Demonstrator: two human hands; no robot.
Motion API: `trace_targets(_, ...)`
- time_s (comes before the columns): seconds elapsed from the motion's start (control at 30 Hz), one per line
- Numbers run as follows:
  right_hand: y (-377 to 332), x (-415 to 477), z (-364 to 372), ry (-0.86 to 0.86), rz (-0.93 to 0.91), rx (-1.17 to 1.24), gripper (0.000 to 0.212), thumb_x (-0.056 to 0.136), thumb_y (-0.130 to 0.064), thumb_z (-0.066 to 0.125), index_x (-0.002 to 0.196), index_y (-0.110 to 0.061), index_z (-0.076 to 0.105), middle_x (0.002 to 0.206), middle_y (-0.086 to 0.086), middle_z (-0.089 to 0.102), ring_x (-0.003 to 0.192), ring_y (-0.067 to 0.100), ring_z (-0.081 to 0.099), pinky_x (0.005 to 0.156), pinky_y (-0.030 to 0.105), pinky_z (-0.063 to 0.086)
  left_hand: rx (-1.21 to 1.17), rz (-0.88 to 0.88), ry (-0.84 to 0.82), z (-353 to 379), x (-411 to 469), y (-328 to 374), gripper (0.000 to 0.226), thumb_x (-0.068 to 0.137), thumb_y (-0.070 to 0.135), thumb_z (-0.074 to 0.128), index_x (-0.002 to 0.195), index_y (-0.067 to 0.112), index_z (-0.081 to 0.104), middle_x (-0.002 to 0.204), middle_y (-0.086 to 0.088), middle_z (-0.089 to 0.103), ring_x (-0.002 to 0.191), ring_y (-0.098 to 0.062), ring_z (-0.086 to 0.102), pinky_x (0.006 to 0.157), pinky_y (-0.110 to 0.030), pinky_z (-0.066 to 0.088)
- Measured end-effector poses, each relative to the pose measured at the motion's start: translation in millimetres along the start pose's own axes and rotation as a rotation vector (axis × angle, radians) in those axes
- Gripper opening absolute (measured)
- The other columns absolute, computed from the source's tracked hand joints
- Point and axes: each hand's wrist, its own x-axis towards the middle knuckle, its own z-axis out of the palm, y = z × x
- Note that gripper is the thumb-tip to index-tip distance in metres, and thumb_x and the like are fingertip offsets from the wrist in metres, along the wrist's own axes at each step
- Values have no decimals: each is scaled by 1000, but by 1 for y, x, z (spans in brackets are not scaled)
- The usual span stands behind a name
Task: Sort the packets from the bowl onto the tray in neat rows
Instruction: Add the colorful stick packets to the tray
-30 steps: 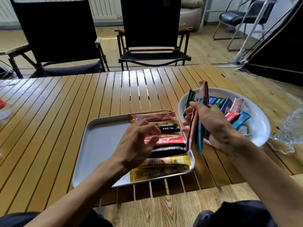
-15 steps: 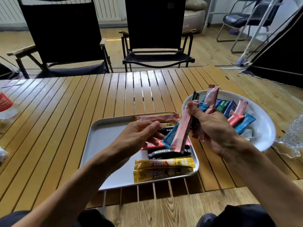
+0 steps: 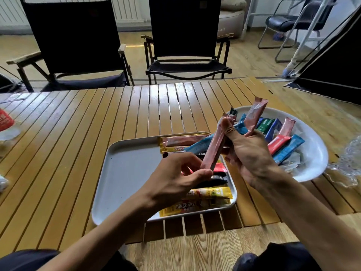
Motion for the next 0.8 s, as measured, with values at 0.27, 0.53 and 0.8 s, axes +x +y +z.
trace_targets(0.27,-25,12,-21,144,120,25,28,91,-42,59,95,-14,56,82,5,75,77,20,72,80,42,56,239,153,326,-35,-2,-13,13,88,17,61,96,9,55,93,3,71,79,-5,70,60,-16,56)
trace_targets(0.53,-26,5,-25,-255,213,-197,55,81,-45,65,114,-2,56,99,17,70,42,5,36,41,19,36,606,453,406,-43,-1,-16,14,90,24,50,97,12,46,101,-11,60,82,-17,62,58,-24,56)
trace_targets(0.8,-18,6,-27,-264,245,-289,25,87,-22,68,100,-3,60,97,14,75,44,8,36,41,20,37,652,504,405,-44,-2,-15,18,85,17,61,94,12,46,98,-12,62,82,-13,60,67,-10,45)
